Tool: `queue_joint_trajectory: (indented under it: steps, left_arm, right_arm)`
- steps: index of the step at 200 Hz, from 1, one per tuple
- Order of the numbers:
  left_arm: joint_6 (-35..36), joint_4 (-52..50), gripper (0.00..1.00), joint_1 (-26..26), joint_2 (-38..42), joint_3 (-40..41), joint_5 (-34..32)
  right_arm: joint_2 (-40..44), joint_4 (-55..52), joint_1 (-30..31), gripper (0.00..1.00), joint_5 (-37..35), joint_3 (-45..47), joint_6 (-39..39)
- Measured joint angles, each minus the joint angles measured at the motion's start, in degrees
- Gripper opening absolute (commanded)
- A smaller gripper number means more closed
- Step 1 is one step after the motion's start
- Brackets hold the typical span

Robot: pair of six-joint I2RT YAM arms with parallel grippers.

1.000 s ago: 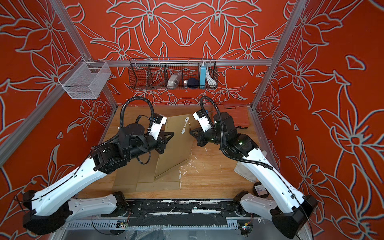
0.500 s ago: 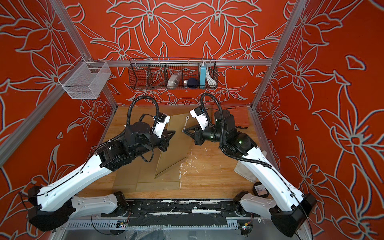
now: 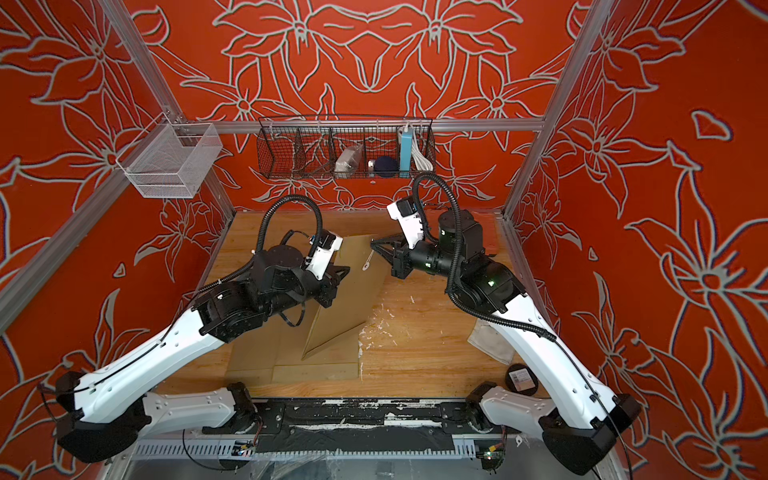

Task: Open the file bag

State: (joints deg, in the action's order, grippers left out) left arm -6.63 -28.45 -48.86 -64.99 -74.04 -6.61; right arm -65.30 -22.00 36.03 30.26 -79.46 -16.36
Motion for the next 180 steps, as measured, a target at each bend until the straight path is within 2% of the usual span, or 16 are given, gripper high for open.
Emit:
queue_joint_trajectory:
  steps: [66, 100, 180]
  left_arm:
    - [1.4, -1.5, 0.00, 0.0, 2.4, 0.0, 1.1]
    - [0.7, -1.3, 0.00, 0.2, 4.3, 0.0, 2.3]
    - [-5.2, 2.7, 0.00, 11.2, 3.7, 0.1, 23.0]
  right_arm:
    - [0.1, -5.6, 0.0, 0.00, -15.3, -0.8, 2.6]
    - [1.0, -8.5, 0.0, 0.00, -19.1, -0.8, 4.3]
    - [2.7, -12.9, 0.0, 0.00, -22.9, -0.8, 6.9]
